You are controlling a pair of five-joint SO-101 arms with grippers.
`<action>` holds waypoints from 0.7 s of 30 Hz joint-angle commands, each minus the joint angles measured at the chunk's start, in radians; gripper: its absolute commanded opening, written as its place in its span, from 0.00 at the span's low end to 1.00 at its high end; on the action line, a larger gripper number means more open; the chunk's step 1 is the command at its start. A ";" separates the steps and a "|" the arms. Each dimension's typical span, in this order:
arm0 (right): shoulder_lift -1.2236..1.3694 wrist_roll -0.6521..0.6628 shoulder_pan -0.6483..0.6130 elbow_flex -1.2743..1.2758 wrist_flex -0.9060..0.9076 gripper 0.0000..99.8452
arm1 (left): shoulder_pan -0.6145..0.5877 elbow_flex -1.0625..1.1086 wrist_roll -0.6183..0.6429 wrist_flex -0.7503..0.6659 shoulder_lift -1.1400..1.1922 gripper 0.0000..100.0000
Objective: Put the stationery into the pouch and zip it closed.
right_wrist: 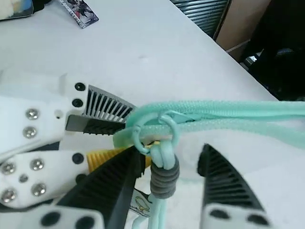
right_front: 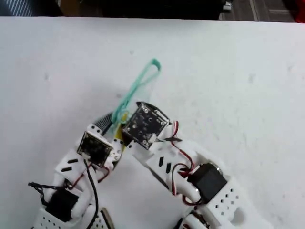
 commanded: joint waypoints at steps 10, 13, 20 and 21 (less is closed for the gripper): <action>-0.099 -0.002 -0.004 -0.015 -0.010 0.02 | -0.010 -0.018 0.049 -0.014 -0.002 0.17; -0.091 0.009 -0.004 -0.017 -0.012 0.02 | -0.038 -0.017 0.180 -0.011 -0.002 0.23; -0.019 0.126 -0.007 -0.167 0.073 0.02 | 0.005 0.048 0.138 -0.117 -0.002 0.21; 0.001 0.126 -0.005 -0.190 0.093 0.02 | 0.028 0.075 0.101 -0.158 -0.002 0.18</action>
